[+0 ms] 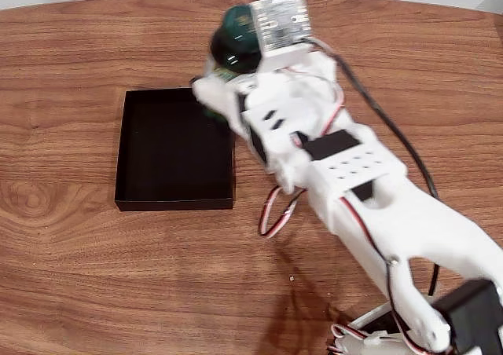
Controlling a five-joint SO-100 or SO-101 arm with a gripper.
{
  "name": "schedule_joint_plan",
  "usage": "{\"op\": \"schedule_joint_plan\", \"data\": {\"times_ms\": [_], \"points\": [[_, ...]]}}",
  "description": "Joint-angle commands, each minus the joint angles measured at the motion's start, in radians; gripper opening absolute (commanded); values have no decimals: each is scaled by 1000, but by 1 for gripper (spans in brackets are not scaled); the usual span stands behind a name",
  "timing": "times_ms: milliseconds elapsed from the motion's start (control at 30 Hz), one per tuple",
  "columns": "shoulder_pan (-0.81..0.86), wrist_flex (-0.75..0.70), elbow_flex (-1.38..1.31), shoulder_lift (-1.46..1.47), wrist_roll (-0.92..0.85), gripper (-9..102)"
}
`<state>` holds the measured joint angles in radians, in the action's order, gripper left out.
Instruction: Pick up the pill bottle and place it in the black box.
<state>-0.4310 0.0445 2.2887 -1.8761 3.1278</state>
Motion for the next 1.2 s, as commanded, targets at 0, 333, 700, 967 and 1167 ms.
{"op": "schedule_joint_plan", "data": {"times_ms": [0, 333, 700, 967, 1167], "points": [[-55, 60, -144, 67, 21, 22], [-121, 86, -307, 324, 40, 21], [-153, 218, -380, 532, 72, 21], [-153, 244, -408, 595, 92, 21], [-158, 247, -397, 603, 94, 21]]}}
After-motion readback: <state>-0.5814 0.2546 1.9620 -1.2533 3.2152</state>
